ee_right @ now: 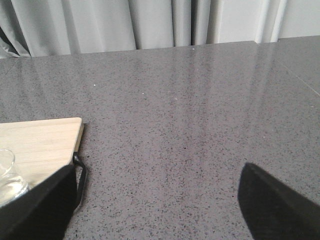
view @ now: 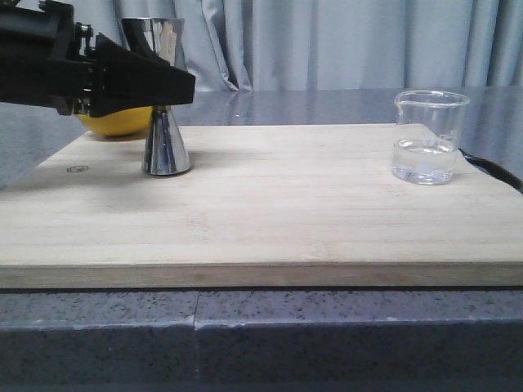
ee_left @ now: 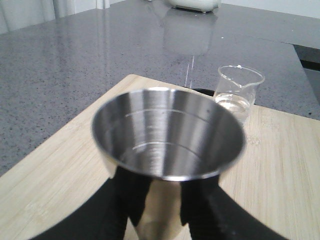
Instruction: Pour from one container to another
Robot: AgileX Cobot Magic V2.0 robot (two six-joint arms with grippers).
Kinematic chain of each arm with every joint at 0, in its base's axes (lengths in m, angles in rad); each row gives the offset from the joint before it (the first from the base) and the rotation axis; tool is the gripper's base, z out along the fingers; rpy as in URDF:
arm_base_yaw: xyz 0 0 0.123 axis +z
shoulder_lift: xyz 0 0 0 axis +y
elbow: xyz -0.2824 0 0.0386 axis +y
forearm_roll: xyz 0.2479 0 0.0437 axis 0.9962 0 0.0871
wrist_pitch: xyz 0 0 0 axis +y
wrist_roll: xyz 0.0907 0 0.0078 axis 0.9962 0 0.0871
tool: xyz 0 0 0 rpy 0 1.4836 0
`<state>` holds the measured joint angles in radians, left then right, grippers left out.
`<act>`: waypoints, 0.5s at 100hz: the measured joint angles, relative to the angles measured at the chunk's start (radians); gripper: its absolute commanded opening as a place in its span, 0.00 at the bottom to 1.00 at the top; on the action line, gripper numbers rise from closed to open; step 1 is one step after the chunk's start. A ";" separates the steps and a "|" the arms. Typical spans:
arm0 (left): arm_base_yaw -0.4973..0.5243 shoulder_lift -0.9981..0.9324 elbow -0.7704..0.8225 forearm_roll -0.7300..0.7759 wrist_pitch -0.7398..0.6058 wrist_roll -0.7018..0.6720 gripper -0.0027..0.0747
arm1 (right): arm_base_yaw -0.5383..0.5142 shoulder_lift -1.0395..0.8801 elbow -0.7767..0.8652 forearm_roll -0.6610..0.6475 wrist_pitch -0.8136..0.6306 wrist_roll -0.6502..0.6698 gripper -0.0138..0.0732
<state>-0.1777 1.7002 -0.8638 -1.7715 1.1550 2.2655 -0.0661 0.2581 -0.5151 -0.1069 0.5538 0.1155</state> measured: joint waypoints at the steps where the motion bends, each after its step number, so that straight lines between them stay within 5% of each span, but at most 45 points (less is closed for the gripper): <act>1: 0.000 -0.002 0.000 0.000 0.001 0.000 0.33 | 0.000 0.000 0.000 0.000 0.000 0.000 0.84; 50: -0.075 -0.075 -0.047 0.002 0.002 -0.025 0.33 | 0.000 0.002 0.000 0.000 0.000 0.000 0.84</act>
<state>-0.2524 1.6249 -0.9111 -1.7696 1.1575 2.2405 -0.0661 0.2597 -0.5151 -0.1069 0.5538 0.1155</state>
